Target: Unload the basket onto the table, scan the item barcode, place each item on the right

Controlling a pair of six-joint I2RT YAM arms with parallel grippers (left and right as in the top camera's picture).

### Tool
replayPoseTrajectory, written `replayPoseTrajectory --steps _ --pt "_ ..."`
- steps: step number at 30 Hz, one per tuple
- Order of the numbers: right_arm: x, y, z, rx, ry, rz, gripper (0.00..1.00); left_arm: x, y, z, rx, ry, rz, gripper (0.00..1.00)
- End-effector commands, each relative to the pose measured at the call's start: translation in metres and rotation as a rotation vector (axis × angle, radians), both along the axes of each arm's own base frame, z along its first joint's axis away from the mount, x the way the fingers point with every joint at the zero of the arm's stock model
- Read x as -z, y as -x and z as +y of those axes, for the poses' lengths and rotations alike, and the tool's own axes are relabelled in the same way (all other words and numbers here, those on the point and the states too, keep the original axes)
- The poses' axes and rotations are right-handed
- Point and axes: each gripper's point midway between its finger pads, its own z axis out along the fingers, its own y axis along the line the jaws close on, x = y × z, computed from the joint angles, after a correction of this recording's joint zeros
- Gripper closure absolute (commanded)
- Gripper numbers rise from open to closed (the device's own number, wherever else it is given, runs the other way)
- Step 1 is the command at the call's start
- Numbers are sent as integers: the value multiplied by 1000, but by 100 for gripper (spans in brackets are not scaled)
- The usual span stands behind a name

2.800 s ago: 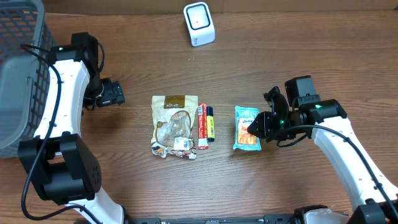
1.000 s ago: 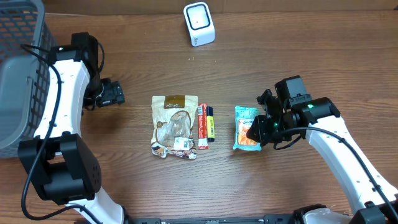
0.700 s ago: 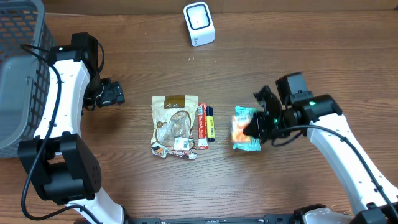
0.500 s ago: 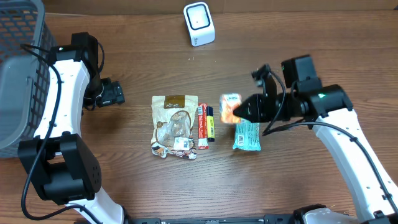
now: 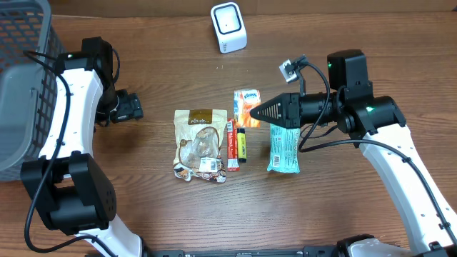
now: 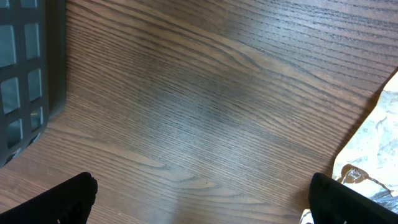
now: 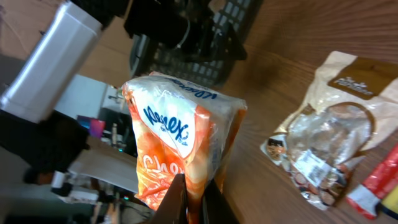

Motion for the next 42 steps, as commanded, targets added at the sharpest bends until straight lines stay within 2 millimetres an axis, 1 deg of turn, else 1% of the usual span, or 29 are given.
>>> replayPoseTrajectory --steps 1,5,10,13,17,42 --pt "-20 3 3 4 -82 145 96 -1 -3 -2 21 7 -2 0" --pt "-42 10 7 -69 -173 171 96 -1 -3 -2 21 7 -2 0" --pt "-61 14 8 -102 -228 283 96 -1 -3 -2 21 7 -2 0" --pt "-74 19 8 -165 -261 255 96 -1 -3 -2 21 7 -2 0" --pt "-89 34 5 -279 -295 234 96 -1 -3 -2 21 7 -2 0" --pt "-90 34 5 -279 -295 229 96 -1 -3 -2 21 7 -2 0"
